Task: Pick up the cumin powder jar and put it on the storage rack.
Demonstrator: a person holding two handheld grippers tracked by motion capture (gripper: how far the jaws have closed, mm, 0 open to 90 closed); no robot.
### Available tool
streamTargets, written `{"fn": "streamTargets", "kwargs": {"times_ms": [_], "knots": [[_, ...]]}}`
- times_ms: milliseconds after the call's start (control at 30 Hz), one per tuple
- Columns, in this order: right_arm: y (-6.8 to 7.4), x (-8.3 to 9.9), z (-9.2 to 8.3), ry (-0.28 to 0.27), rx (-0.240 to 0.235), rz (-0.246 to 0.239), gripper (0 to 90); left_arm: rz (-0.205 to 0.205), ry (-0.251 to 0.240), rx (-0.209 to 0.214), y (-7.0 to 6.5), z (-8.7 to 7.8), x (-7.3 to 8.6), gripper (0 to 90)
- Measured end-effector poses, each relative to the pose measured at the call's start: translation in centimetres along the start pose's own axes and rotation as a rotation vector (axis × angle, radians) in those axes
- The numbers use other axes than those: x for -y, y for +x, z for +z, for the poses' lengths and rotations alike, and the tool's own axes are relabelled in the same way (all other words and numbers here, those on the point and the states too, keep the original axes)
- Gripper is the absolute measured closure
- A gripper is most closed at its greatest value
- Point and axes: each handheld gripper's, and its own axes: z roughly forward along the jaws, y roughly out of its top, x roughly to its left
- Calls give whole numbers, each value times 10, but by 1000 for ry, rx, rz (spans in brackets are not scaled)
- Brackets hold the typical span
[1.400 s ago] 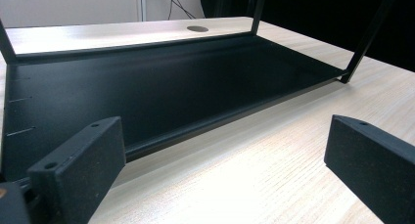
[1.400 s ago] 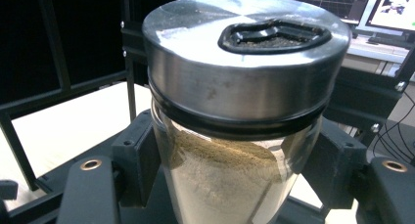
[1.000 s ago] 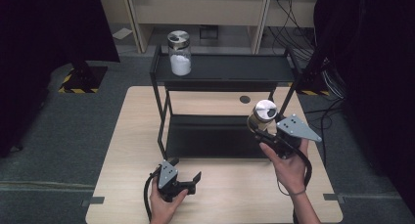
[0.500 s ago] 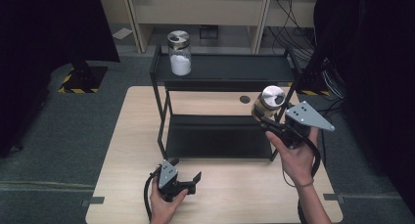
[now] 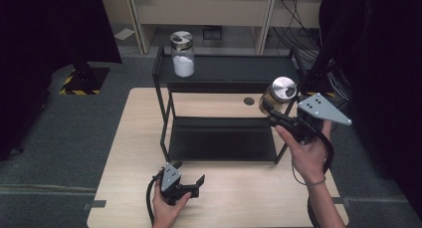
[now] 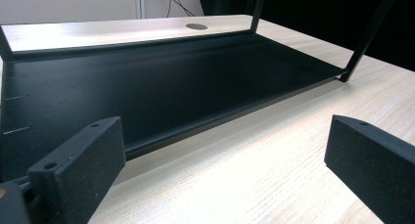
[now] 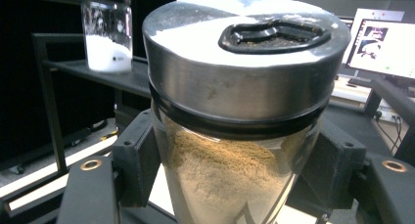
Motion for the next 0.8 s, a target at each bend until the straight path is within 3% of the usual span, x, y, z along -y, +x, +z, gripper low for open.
{"fn": "streamTargets", "kwargs": {"times_ms": [800], "knots": [[-13,-30,13,-40,21,47,314,-6,7,6,2,1,-1,9]]}}
